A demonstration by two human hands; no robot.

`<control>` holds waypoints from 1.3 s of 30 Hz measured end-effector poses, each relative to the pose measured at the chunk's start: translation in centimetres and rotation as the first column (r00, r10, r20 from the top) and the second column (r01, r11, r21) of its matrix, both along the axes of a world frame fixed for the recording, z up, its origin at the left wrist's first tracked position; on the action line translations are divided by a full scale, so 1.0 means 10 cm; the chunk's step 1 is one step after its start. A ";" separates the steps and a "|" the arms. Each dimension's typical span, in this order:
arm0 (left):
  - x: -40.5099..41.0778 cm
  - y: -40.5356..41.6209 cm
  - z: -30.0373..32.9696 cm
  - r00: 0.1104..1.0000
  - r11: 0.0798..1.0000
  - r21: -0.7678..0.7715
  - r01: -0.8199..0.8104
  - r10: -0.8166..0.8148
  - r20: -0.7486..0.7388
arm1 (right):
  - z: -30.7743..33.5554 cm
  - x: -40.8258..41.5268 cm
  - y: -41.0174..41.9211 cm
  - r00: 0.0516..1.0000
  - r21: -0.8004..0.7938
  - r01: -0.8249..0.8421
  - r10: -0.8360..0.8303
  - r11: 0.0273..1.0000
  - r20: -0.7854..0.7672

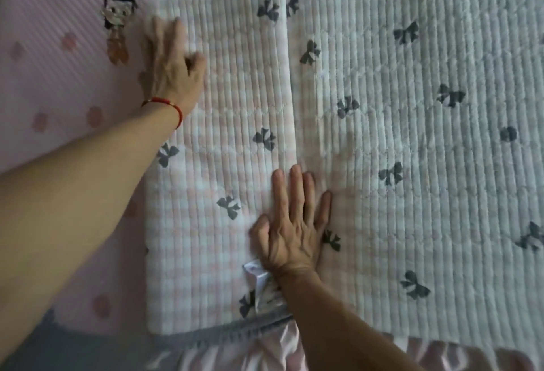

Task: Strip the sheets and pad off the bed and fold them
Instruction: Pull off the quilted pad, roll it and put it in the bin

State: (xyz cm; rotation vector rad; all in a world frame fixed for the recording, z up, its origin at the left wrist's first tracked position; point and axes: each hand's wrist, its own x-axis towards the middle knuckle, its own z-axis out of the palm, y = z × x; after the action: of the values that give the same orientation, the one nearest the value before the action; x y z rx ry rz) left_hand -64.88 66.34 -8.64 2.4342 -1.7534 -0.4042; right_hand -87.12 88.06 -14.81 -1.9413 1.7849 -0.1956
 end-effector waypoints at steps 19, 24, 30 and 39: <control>-0.20 1.30 1.21 0.908 0.905 0.313 -0.288 0.362 -0.210 | 0.61 -0.52 -0.04 0.945 0.168 -0.321 0.303 0.932 0.128; -1.03 1.09 1.73 0.946 0.943 0.192 -0.271 0.298 -0.129 | 0.69 -1.50 -0.03 0.962 0.149 -0.262 0.270 0.953 -0.035; -2.29 0.81 2.00 0.981 0.985 0.142 -0.101 0.123 -0.152 | 0.85 -2.30 -0.16 0.925 0.319 -0.179 0.048 0.931 0.377; -3.52 0.98 0.77 0.966 0.917 0.310 0.249 -0.259 -0.009 | 1.16 -3.27 -0.75 0.778 0.442 0.138 -0.373 0.886 0.505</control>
State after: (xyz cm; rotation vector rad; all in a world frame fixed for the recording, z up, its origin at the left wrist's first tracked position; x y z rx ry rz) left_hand -100.12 76.18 -0.91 2.4181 -2.1790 -0.7210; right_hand -119.83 80.60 -3.19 -1.1732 1.5166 -0.4460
